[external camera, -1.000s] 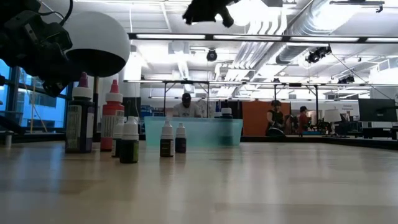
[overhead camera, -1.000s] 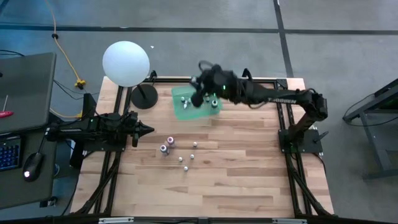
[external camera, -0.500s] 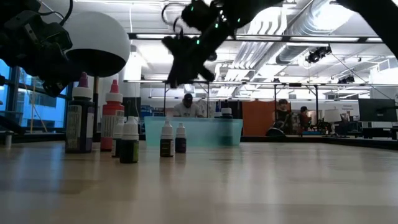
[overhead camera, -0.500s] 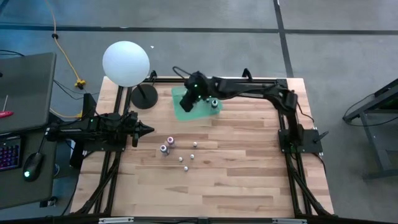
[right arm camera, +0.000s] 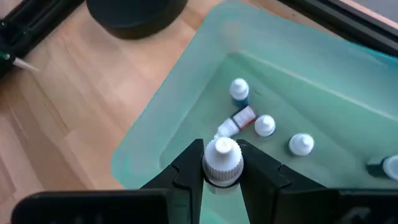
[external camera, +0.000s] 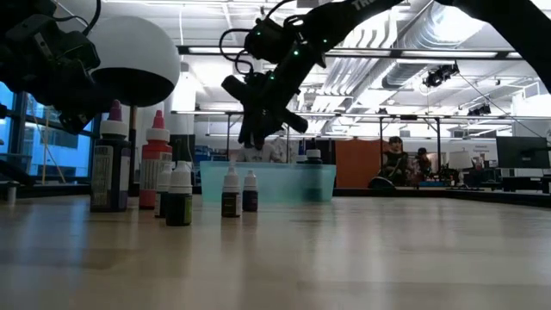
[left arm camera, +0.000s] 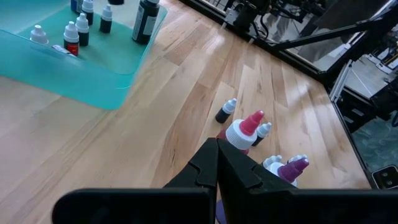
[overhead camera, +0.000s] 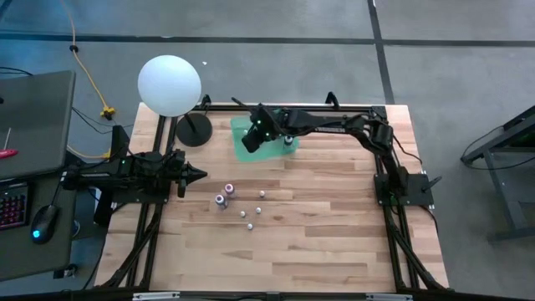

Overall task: Pick & Place food coloring
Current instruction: Put the small black dye bottle in the green bin

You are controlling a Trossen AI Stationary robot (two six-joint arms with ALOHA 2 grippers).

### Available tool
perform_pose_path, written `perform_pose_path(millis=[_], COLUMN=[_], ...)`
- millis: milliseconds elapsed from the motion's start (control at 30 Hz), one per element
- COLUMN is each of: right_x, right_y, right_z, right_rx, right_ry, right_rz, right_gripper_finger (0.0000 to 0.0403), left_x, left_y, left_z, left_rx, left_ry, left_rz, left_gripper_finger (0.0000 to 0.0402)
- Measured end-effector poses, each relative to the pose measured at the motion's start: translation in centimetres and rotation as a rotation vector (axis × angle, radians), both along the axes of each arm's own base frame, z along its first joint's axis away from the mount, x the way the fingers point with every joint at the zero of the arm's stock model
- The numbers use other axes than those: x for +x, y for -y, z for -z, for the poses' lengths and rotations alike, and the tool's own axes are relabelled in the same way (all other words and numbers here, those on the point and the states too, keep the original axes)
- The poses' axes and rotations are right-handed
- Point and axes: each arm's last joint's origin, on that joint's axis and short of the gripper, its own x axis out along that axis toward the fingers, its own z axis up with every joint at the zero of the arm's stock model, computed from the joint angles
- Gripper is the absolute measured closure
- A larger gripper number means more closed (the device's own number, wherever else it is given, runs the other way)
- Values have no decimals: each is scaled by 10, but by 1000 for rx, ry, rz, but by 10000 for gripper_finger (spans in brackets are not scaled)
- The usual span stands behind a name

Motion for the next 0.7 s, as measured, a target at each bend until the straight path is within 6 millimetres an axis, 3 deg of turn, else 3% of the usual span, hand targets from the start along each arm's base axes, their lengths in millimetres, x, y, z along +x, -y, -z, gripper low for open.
perform_pose_path(millis=[367, 700], right_x=[28, 37], right_y=[-41, -47], right_z=[39, 60], right_rx=[-90, -184], right_ry=[-8, -7], right_rz=[79, 173], right_gripper_finger=[325, 325], left_x=[0, 0], left_y=[0, 0], left_z=[0, 0], left_rx=[0, 0], left_ry=[0, 0], left_rz=[0, 0], left_gripper_finger=[401, 401])
